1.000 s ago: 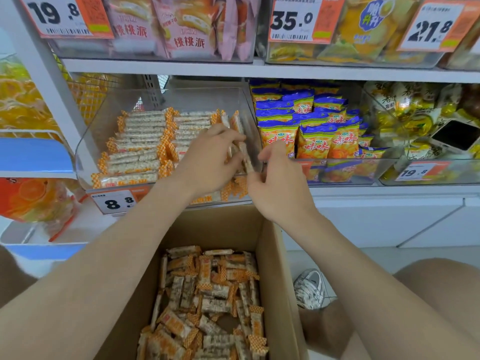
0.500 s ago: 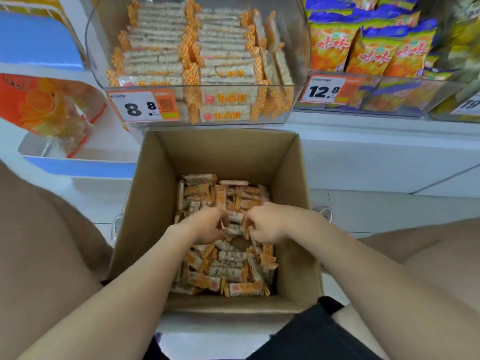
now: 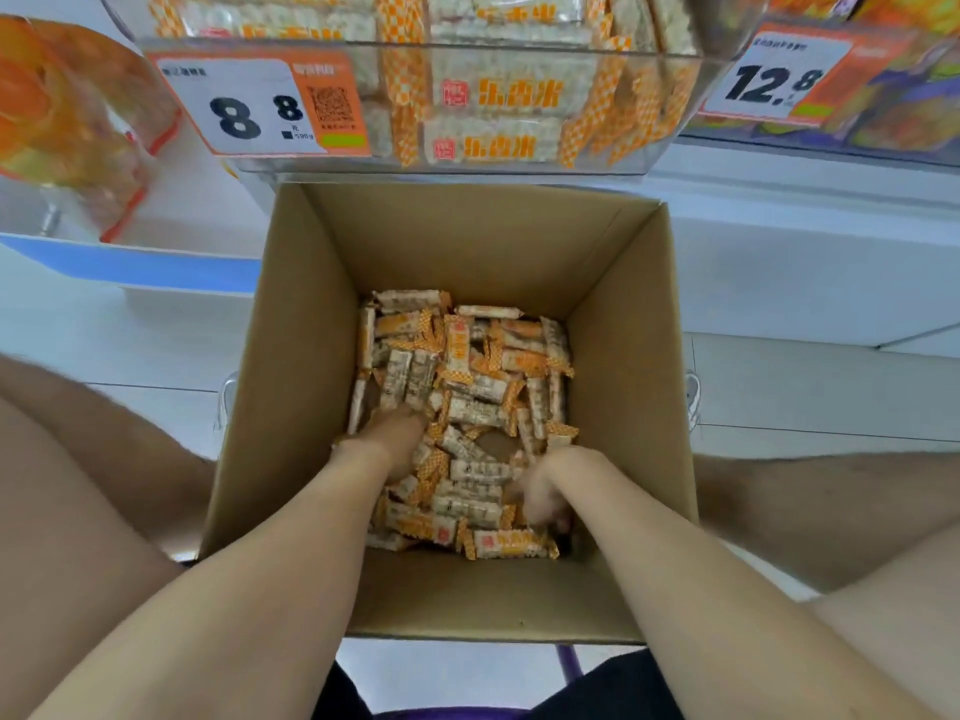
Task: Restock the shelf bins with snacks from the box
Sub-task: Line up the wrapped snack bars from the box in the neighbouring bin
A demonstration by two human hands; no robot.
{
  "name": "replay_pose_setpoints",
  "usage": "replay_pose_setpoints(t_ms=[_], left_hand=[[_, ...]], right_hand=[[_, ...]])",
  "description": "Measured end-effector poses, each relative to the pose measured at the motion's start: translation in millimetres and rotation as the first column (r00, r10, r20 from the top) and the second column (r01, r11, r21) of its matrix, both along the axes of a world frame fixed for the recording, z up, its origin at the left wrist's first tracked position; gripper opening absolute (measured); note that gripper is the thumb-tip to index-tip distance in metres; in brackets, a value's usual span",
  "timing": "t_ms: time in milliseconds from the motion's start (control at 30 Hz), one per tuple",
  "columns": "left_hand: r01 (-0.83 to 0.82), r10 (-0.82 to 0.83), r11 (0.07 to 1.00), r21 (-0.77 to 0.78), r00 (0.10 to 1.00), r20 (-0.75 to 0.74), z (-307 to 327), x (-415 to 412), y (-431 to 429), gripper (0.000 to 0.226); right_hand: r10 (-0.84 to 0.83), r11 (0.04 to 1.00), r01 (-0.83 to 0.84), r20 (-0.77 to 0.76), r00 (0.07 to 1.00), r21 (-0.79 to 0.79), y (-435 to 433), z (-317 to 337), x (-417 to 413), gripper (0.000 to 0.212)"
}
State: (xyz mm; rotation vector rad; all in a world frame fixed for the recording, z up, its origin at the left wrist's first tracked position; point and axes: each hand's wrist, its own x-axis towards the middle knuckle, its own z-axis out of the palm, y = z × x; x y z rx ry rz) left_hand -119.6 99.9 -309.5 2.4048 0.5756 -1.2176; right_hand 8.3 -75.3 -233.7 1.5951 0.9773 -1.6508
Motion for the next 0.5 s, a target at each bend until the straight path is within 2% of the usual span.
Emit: replay_pose_setpoints(t_ms=[133, 267, 400, 433, 500], left_hand=[[0.094, -0.090, 0.992, 0.079, 0.995, -0.050, 0.8, 0.4, -2.7, 0.051], [0.032, -0.027, 0.995, 0.097, 0.998, -0.057, 2.1, 3.4, -7.7, 0.023], [-0.132, 0.135, 0.990, -0.051, 0.988, 0.068, 20.4, 10.9, -6.7, 0.019], [-0.190, 0.203, 0.974, -0.121, 0.973, 0.113, 25.8, 13.2, -6.2, 0.015], [-0.319, 0.378, 0.905, -0.283, 0.907, 0.187, 36.0, 19.1, -4.7, 0.015]], right_hand=[[-0.161, 0.987, 0.161, -0.014, 0.987, -0.021, -6.6, -8.6, -7.6, 0.056], [-0.392, 0.902, 0.362, 0.091, 0.916, 0.236, -4.9, -10.2, -1.0, 0.040], [-0.563, 0.756, 0.503, 0.024, 0.826, 0.420, 4.9, 6.8, 17.3, 0.026], [-0.603, 0.712, 0.534, 0.006, 0.798, 0.455, 5.3, 15.6, 22.3, 0.028], [-0.686, 0.597, 0.584, -0.027, 0.727, 0.551, 4.9, 34.2, 31.7, 0.044]])
